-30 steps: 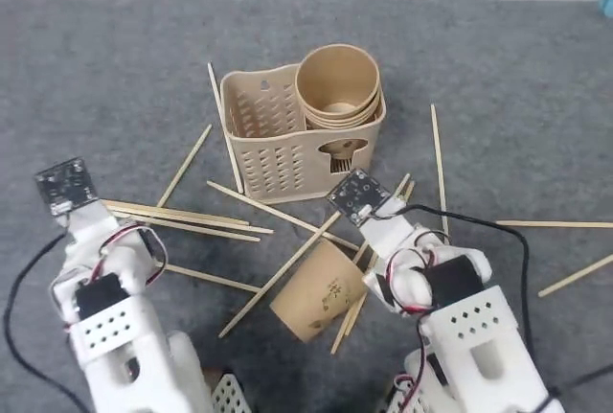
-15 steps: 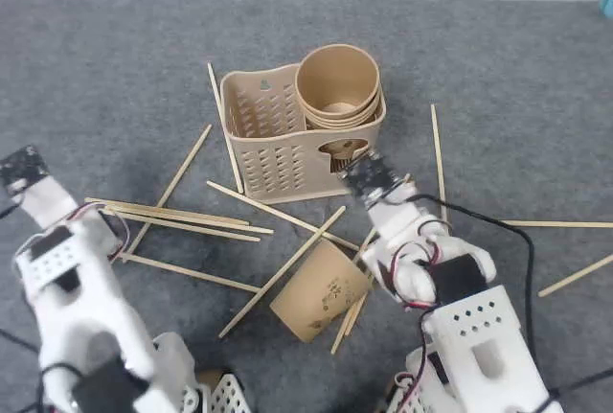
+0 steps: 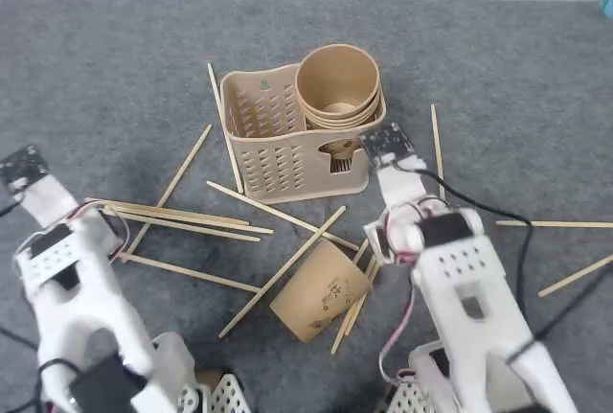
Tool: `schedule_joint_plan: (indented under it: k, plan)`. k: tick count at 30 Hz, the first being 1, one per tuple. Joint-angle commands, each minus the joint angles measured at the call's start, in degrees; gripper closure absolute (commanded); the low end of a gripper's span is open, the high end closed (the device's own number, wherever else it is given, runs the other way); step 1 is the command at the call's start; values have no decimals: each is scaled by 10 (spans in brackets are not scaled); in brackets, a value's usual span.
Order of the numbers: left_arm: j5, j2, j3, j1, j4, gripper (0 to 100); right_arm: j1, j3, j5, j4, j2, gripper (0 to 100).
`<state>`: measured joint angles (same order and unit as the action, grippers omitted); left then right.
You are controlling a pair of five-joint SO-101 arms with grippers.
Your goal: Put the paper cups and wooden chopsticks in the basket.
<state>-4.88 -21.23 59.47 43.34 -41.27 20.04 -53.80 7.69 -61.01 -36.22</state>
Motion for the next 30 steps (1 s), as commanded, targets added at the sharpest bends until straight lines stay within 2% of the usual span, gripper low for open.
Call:
schedule_joint_plan:
  k: [1, 7, 10, 14, 26, 30]
  plan:
    - [-4, 1, -28, 3, 14, 988, 18, 45, -15, 13, 46, 992]
    - [-4, 1, -28, 3, 14, 988, 101, 47, 4, -37, 18, 991]
    - [-4, 2, -29, 3, 14, 988, 176, 50, 39, -96, -25, 991]
    - [-4, 3, -29, 3, 14, 988, 302, 48, 40, -145, -79, 991]
    - [-4, 4, -29, 3, 14, 988, 539, 50, 46, -162, -103, 989]
    - [-4, 4, -29, 3, 14, 988, 598, 50, 47, -107, -103, 989]
